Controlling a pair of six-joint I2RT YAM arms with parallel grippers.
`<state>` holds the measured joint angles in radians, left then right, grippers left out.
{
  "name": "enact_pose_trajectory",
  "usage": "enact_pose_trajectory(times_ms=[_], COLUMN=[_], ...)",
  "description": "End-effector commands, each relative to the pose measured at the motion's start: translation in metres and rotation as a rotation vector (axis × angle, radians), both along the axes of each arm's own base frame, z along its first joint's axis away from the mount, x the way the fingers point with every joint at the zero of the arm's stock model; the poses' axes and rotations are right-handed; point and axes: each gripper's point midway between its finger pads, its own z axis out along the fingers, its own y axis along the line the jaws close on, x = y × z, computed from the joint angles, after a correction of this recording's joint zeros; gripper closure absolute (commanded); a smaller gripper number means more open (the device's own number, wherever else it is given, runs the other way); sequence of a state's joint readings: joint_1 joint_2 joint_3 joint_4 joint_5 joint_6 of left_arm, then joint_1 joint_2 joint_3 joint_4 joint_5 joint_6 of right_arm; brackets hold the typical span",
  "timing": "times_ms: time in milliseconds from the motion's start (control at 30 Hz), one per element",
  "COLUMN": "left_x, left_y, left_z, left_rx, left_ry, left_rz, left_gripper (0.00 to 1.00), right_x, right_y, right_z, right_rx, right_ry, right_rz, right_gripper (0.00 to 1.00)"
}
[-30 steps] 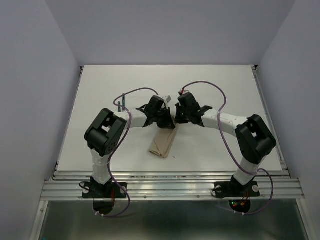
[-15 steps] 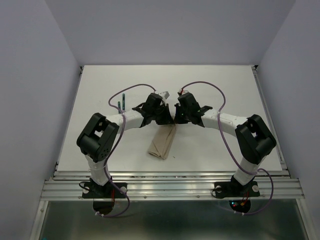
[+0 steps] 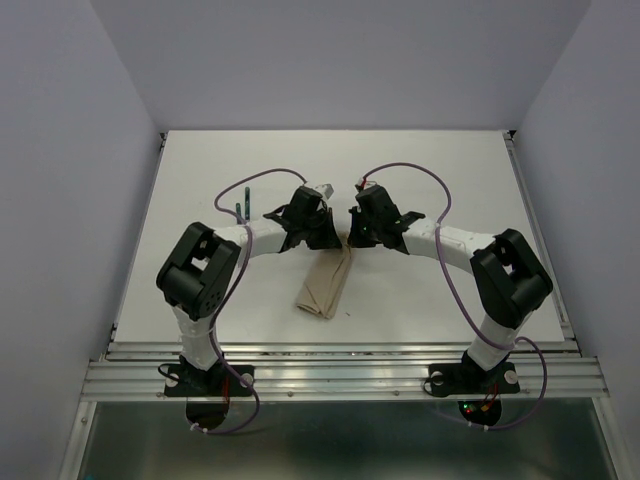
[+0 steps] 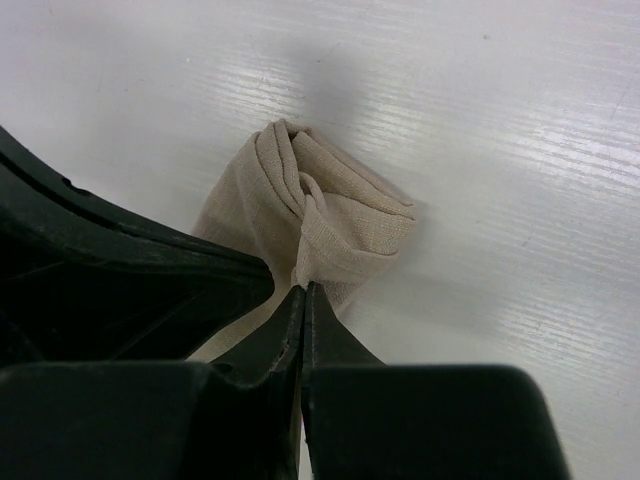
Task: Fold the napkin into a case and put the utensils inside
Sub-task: Stuff the top corner of the smaller-rectangle-folded napkin into the folded napkin.
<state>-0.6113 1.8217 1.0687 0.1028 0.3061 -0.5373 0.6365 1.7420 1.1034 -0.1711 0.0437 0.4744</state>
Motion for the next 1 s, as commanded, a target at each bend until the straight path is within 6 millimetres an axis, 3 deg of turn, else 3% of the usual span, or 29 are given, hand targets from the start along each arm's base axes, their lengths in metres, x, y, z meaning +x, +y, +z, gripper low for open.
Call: enact_pose_trajectory(times_ms=[0, 367, 733, 967], left_x=[0.013, 0.022, 0.011, 0.005], left_y=[-0.009, -0.024, -0.028, -0.033], left_z=[0.009, 0.010, 0.027, 0.027], left_rx=[-0.013, -0.048, -0.126, -0.157], left_ry=[-0.039, -0.030, -0.039, -0.026], left_rz=[-0.018, -0.045, -0.061, -0.085], left_gripper=[1.00, 1.00, 1.00, 1.00], right_x=[0.010, 0.010, 0.010, 0.010], right_y=[0.012, 0.013, 0.014, 0.016], right_z=[0.021, 0.021, 0.019, 0.020], right_rx=[0.047, 0.049, 0.047, 0.053], right_ry=[-0.060, -0.058, -0.054, -0.052], right_rz=[0.023, 0.028, 0.031, 0.038], right_gripper=[0.99, 0.99, 0.99, 0.99])
